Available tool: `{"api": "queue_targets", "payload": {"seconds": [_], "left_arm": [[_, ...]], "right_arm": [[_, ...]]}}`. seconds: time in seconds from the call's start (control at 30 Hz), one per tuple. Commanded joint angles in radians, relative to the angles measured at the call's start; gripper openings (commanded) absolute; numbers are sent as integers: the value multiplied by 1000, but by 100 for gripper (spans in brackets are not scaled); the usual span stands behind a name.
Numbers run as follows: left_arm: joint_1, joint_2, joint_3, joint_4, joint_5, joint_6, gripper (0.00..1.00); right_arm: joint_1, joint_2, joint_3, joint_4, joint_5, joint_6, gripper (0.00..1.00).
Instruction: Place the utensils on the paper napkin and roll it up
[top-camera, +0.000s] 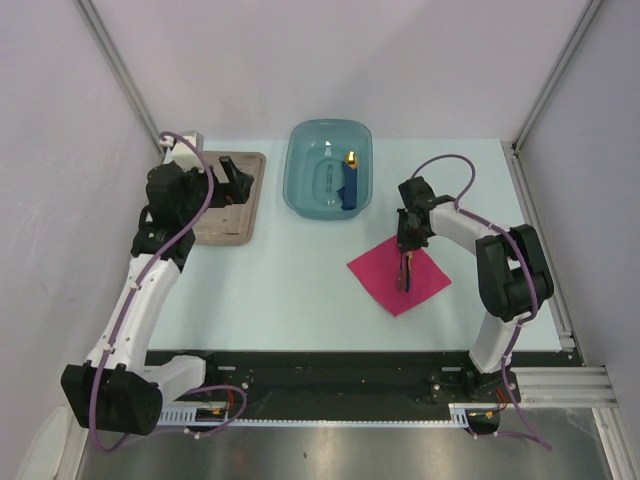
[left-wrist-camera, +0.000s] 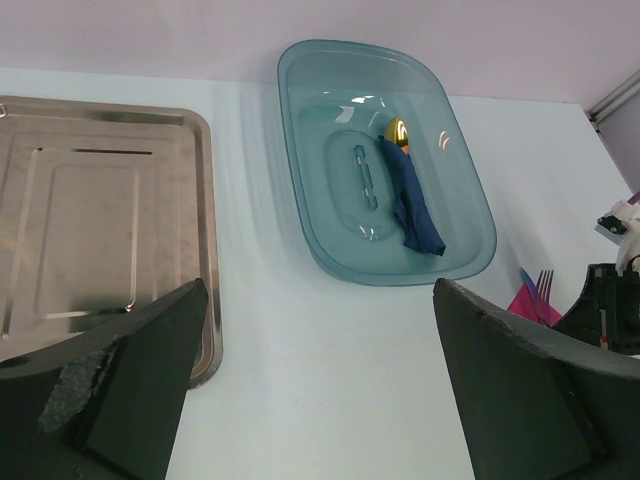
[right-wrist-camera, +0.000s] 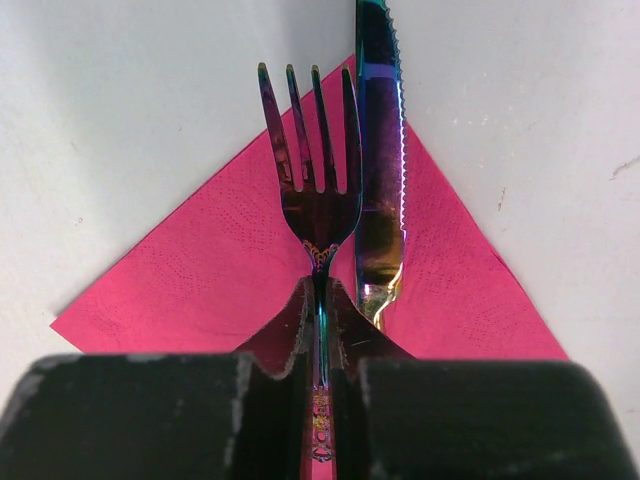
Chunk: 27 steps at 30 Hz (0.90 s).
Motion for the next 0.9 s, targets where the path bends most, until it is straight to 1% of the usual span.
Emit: {"api": "queue_targets", "payload": {"seconds": [0.0, 0.1, 0.57, 0.73, 0.87], "left_arm": [[4, 1, -8, 34, 7, -13, 100], [4, 2, -9, 37, 7, -16, 99], [4, 18, 0, 34, 13, -26, 100], [4, 22, 3, 36, 13, -26, 100], [4, 24, 3, 37, 13, -26, 100]], "right_arm": [[5, 8, 35, -2, 35, 14, 6], [2, 12, 35, -2, 35, 18, 9], [-12, 42, 61, -11, 35, 41, 10], [-14, 45, 64, -11, 43, 37, 13], [-15, 49, 68, -12, 40, 37, 18]]}}
